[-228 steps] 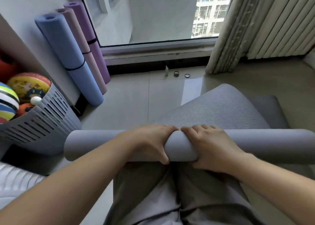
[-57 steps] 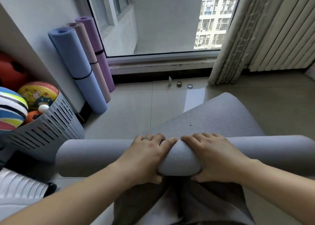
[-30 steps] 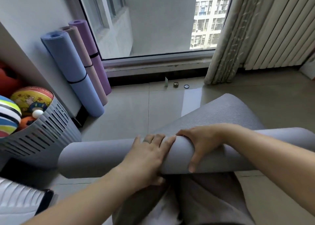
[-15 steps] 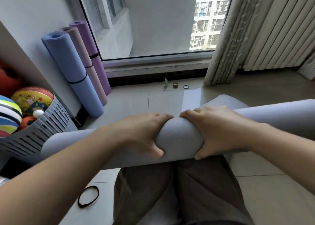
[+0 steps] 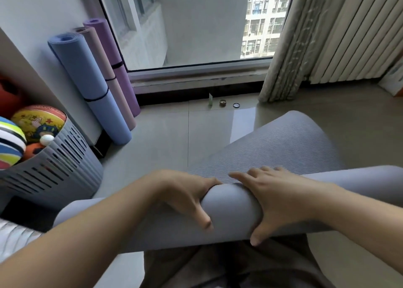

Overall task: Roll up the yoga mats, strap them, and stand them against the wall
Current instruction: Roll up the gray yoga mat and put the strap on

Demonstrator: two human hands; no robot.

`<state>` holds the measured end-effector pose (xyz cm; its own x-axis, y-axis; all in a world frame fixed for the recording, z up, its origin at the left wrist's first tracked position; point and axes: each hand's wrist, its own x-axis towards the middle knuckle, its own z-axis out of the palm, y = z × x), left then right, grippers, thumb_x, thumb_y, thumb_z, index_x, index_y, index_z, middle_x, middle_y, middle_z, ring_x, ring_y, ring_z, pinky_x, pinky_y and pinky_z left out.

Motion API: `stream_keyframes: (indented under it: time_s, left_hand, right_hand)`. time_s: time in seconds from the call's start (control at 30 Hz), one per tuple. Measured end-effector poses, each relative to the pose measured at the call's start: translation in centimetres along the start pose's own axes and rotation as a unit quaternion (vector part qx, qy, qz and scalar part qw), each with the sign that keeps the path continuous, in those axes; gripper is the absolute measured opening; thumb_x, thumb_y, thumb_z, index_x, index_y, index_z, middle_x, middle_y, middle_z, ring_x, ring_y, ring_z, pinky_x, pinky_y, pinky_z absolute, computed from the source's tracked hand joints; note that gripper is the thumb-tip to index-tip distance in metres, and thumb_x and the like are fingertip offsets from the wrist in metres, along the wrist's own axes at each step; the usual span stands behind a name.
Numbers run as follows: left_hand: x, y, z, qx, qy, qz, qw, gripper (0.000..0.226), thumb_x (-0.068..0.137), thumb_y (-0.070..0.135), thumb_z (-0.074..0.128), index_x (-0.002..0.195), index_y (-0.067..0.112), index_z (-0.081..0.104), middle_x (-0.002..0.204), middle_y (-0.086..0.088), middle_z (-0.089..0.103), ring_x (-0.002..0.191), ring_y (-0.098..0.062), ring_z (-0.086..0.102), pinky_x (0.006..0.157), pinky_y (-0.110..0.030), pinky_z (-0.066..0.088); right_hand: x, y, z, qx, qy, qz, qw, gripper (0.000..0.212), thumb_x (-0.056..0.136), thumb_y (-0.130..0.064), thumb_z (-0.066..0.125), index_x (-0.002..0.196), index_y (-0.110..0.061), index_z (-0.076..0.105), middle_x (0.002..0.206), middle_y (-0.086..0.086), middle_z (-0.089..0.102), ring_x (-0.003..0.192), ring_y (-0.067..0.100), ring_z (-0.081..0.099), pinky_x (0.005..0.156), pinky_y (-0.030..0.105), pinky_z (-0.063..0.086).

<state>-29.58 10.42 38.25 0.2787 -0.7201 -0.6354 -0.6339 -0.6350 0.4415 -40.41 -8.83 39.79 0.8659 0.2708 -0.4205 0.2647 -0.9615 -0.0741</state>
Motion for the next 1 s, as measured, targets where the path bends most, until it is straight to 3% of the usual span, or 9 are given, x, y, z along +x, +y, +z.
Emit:
stream_keyframes:
  time_s: [0.07, 0.2, 0.37, 0.5, 0.57, 0.67, 0.83, 0.93, 1.0]
  left_hand:
    - [0.3, -0.3, -0.9, -0.038, -0.033, -0.018, 0.999, 0.080, 0.072, 0.047, 0.078, 0.137, 0.044, 0.033, 0.130, 0.018, 0.053, 0.117, -0.007, 0.053, 0.102, -0.034, 0.044]
    - [0.5, -0.2, -2.5, -0.042, -0.061, -0.045, 0.996, 0.075, 0.078, 0.047, 0.074, 0.141, 0.042, 0.033, 0.136, 0.014, 0.049, 0.121, -0.008, 0.050, 0.104, -0.031, 0.042]
    - [-0.9, 0.4, -1.5, 0.064, 0.128, -0.040, 0.989, 0.086, 0.081, 0.053, 0.065, 0.149, 0.041, 0.014, 0.146, 0.006, 0.027, 0.133, -0.020, 0.034, 0.110, -0.038, 0.032]
    - [-0.2, 2.0, 3.7, 0.233, 0.242, -0.080, 0.939, 0.108, 0.071, 0.053, 0.067, 0.149, 0.028, -0.004, 0.150, -0.005, 0.018, 0.134, -0.027, 0.028, 0.109, -0.046, 0.028]
    - [0.5, 1.7, 4.8, 0.247, 0.282, -0.110, 0.920, 0.112, 0.068, 0.051, 0.069, 0.148, 0.029, -0.007, 0.149, -0.004, 0.016, 0.132, -0.027, 0.028, 0.108, -0.046, 0.027]
    - [0.4, 1.0, 4.9, 0.240, 0.324, -0.093, 0.910, 0.110, 0.067, 0.051, 0.068, 0.146, 0.032, -0.006, 0.147, -0.002, 0.020, 0.129, -0.025, 0.031, 0.106, -0.042, 0.029]
    - [-0.7, 1.4, 2.2, 0.229, 0.340, -0.047, 0.911, 0.102, 0.065, 0.054, 0.067, 0.145, 0.035, 0.007, 0.136, 0.002, 0.038, 0.118, -0.023, 0.045, 0.097, -0.039, 0.039]
    - [-2.3, 1.7, 0.3, 0.209, 0.345, -0.024, 0.915, 0.100, 0.063, 0.057, 0.066, 0.143, 0.037, 0.009, 0.131, 0.006, 0.042, 0.111, -0.018, 0.050, 0.091, -0.034, 0.044]
    - [-3.1, 2.1, 0.4, 0.195, 0.335, -0.006, 0.922, 0.099, 0.062, 0.057, 0.066, 0.140, 0.039, 0.009, 0.127, 0.008, 0.043, 0.108, -0.016, 0.051, 0.089, -0.032, 0.045]
  right_hand:
    - [-0.4, -1.0, 0.1, -0.044, 0.037, 0.007, 0.998, 0.125, 0.055, -0.082, 0.064, 0.149, -0.033, -0.002, 0.142, -0.004, 0.032, 0.130, 0.020, 0.032, 0.108, 0.047, 0.027]
    - [1.2, -1.7, 1.2, -0.044, 0.037, 0.013, 0.998, 0.114, 0.056, -0.071, 0.072, 0.143, -0.033, 0.010, 0.130, -0.003, 0.040, 0.119, 0.021, 0.039, 0.099, 0.048, 0.035]
    - [3.9, 0.9, -0.5, 0.054, -0.011, 0.013, 0.998, 0.109, 0.051, -0.066, 0.080, 0.140, -0.035, 0.025, 0.129, -0.005, 0.050, 0.116, 0.020, 0.050, 0.098, 0.042, 0.042]
    - [5.9, 1.8, -2.4, 0.119, -0.095, 0.013, 0.988, 0.104, 0.053, -0.058, 0.085, 0.139, -0.034, 0.031, 0.137, -0.009, 0.049, 0.122, 0.017, 0.049, 0.103, 0.041, 0.040]
    - [5.6, 1.4, -2.6, 0.090, -0.089, 0.023, 0.992, 0.112, 0.055, -0.060, 0.084, 0.145, -0.033, 0.023, 0.144, -0.006, 0.043, 0.128, 0.019, 0.044, 0.107, 0.044, 0.036]
    - [3.9, 0.4, -0.8, -0.037, -0.002, 0.043, 0.998, 0.123, 0.053, -0.069, 0.077, 0.148, -0.029, 0.011, 0.141, 0.000, 0.041, 0.128, 0.025, 0.041, 0.106, 0.056, 0.029]
    - [2.8, 0.6, -2.1, -0.046, 0.086, 0.022, 0.995, 0.091, 0.054, -0.069, 0.071, 0.128, -0.030, 0.036, 0.113, -0.004, 0.059, 0.100, 0.021, 0.058, 0.084, 0.038, 0.047]
    - [2.5, 1.0, -5.3, -0.026, 0.054, 0.009, 0.998, 0.094, 0.052, -0.069, 0.075, 0.130, -0.033, 0.037, 0.112, -0.008, 0.060, 0.096, 0.015, 0.058, 0.075, 0.030, 0.045]
    - [1.9, 0.9, -6.0, -0.001, 0.024, -0.001, 1.000, 0.094, 0.051, -0.069, 0.077, 0.129, -0.036, 0.037, 0.112, -0.011, 0.059, 0.096, 0.012, 0.057, 0.079, 0.030, 0.047]
